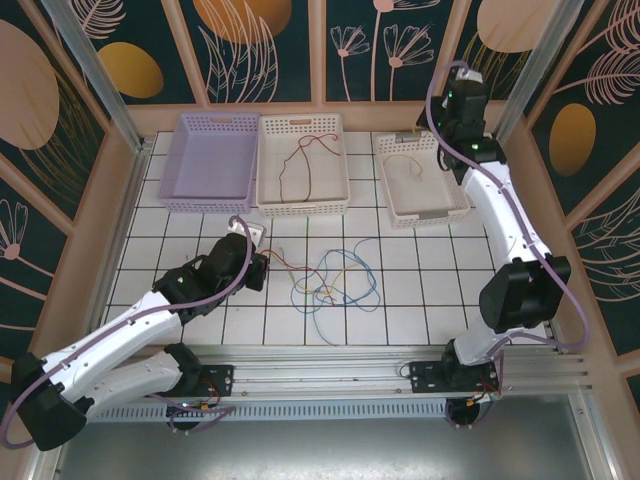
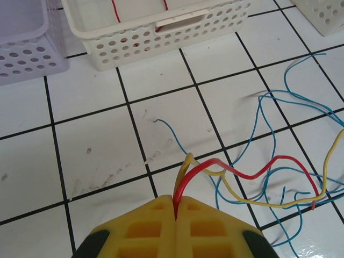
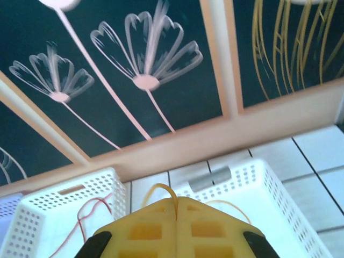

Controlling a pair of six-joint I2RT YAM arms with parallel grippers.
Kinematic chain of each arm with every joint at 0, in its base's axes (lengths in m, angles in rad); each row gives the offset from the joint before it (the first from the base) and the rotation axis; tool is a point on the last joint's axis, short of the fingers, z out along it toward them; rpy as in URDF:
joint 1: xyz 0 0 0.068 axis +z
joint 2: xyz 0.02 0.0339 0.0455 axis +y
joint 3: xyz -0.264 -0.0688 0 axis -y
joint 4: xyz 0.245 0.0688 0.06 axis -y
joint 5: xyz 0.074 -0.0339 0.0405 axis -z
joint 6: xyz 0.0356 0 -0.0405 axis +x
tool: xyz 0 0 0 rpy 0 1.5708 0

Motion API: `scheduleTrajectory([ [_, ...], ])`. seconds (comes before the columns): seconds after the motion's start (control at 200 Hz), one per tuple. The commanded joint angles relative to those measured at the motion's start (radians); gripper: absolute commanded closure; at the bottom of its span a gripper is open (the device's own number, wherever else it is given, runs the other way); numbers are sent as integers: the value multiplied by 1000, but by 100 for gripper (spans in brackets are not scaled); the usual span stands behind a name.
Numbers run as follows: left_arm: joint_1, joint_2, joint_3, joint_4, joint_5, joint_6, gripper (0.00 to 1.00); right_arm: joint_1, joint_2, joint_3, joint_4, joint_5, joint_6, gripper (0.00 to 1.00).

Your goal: Untangle the cables

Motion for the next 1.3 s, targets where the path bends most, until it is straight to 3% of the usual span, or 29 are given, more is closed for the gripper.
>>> scheduleTrajectory([
  [0.0, 6, 0, -12, 29, 19, 18, 100, -4, -33, -108, 89, 24, 62, 100],
  [0.2, 7, -14, -14, 36, 39, 20, 100, -7, 40, -229, 64, -14, 103, 100],
  [0.425, 7, -25, -18, 43, 53, 23, 100, -48, 213, -196, -39, -120, 150, 100],
  [0.671, 7, -32, -22, 53, 85, 26, 100, -72, 249, -164, -96, -173, 173, 100],
  [0.836, 7, -27, -21, 55, 96, 29, 100, -74, 186, -159, -111, -192, 177, 74],
  [0.971, 7, -23, -19, 57, 107, 29, 100, -74, 134, -168, -119, -202, 174, 61],
  [1.296, 6, -60, -22, 72, 161, 22, 100, -90, 32, -196, -144, -213, 167, 55],
])
